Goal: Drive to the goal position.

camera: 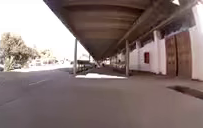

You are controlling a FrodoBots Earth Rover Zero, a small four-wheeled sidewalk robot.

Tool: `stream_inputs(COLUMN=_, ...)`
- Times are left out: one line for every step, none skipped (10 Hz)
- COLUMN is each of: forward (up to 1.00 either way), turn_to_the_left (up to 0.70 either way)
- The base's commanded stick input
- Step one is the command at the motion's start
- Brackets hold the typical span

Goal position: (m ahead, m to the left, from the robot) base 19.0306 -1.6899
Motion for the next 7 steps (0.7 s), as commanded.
stream_inputs(forward=0.70, turn_to_the_left=0.00)
stream_inputs(forward=0.70, turn_to_the_left=0.00)
stream_inputs(forward=0.70, turn_to_the_left=0.00)
stream_inputs(forward=0.70, turn_to_the_left=0.00)
stream_inputs(forward=0.70, turn_to_the_left=0.00)
stream_inputs(forward=0.70, turn_to_the_left=0.00)
stream_inputs(forward=0.70, turn_to_the_left=0.00)
